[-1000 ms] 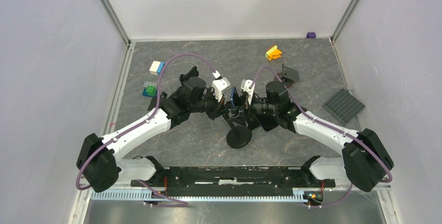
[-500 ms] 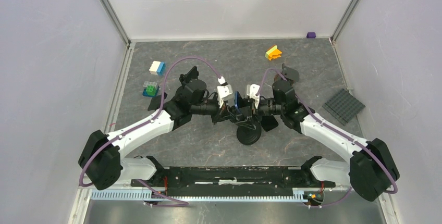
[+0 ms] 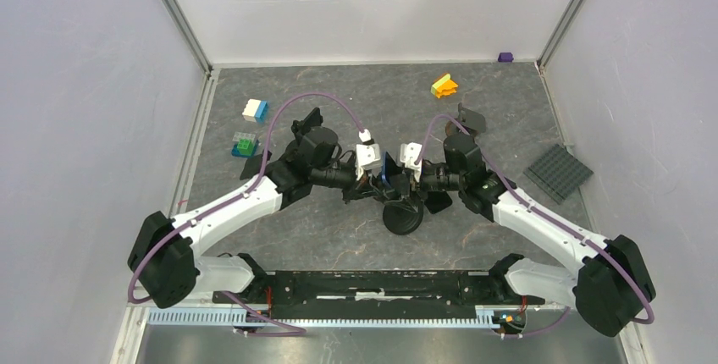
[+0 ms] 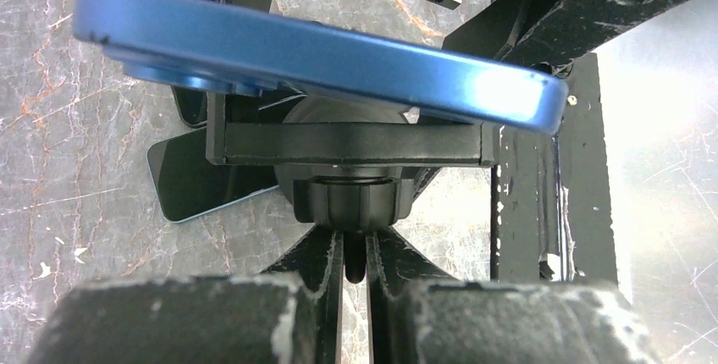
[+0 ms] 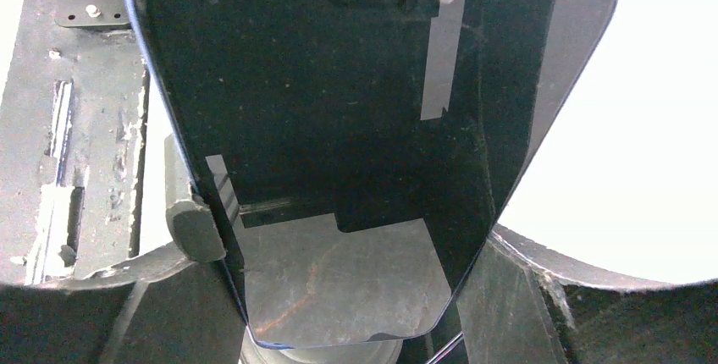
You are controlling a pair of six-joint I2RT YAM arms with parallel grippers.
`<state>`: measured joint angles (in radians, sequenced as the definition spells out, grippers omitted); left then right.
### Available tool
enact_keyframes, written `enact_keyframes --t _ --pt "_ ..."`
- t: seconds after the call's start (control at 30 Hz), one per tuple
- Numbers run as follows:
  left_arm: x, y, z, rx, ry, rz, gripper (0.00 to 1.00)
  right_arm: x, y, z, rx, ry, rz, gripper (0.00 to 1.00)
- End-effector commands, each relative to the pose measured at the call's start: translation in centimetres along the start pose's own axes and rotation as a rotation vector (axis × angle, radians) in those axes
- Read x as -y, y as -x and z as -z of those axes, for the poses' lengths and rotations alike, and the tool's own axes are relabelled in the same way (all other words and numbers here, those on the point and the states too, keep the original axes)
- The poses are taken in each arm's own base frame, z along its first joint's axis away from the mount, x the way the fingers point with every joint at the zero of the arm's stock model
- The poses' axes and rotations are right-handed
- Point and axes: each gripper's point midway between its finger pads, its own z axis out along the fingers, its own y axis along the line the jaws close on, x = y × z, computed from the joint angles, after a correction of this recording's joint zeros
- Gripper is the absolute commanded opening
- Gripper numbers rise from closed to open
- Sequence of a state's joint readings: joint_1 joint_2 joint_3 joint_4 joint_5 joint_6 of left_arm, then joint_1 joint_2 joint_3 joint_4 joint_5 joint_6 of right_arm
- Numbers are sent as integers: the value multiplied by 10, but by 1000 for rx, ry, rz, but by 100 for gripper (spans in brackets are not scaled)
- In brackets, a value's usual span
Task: Place the phone on the phone stand
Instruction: Install the phone on the phone stand.
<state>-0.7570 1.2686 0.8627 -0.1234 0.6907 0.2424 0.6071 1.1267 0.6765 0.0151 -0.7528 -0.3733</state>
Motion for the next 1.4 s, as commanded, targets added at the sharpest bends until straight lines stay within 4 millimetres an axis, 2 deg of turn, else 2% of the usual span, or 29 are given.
enact_keyframes --t 0.0,0.13,0.27,0.33,0.5,0.67,0.77,1.17,1.37 --pt "34 27 1 57 -172 -96 2 41 63 6 134 -171 128 0" --pt "43 30 1 64 -229 -70 2 43 61 4 134 -178 123 0" --pt "29 24 -2 47 -153 -60 2 25 66 3 182 -95 135 0" --pt "20 24 -4 45 -102 -38 2 17 68 3 200 -58 133 0" --pt "-20 25 -14 14 92 72 2 -10 74 -4 231 65 139 0" --pt "-53 11 -20 -78 250 176 2 -38 73 -13 228 169 149 0" --pt "-69 7 -16 -106 337 181 2 -46 73 -15 239 205 135 0" --pt "-91 -3 -15 -135 462 241 2 -76 86 -20 299 341 81 0" --pt "-93 1 -16 -106 480 281 2 -92 89 -27 304 415 64 0"
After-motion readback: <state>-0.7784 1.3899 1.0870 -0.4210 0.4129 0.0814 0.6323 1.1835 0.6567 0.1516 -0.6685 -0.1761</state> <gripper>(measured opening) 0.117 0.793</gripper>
